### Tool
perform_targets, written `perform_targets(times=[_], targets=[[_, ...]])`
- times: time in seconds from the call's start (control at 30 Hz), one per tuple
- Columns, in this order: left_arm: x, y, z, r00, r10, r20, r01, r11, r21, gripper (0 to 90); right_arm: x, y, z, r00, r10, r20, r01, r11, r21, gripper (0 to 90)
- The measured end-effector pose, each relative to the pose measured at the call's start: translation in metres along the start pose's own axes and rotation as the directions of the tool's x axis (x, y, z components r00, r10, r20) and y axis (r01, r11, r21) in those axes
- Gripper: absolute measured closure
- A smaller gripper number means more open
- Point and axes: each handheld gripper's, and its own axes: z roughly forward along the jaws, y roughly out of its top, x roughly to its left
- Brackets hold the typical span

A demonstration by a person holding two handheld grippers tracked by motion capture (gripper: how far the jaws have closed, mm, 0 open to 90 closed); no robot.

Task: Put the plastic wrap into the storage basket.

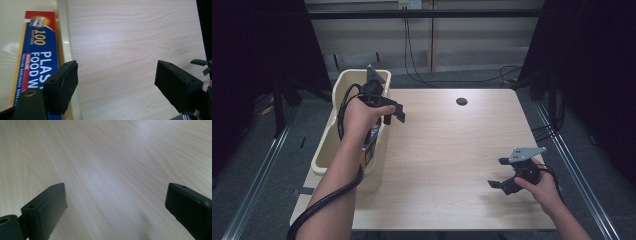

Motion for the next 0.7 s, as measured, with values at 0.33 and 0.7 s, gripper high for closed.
perform_targets(times=[0.33,0.7], targets=[[-0.014,-0.003,0.015,0.9986,0.046,0.025,-0.046,0.9989,0.008,18.3,0.0,0.0,0.002,1.0,-0.004,0.003,0.004,1.0,0.009,3.4],[-0.025,-0.01,0.035,0.9933,0.097,0.062,-0.098,0.9952,0.004,17.0,-0.001,-0.001,0.004,0.9999,-0.01,0.005,0.009,1.0,0.013,3.4]])
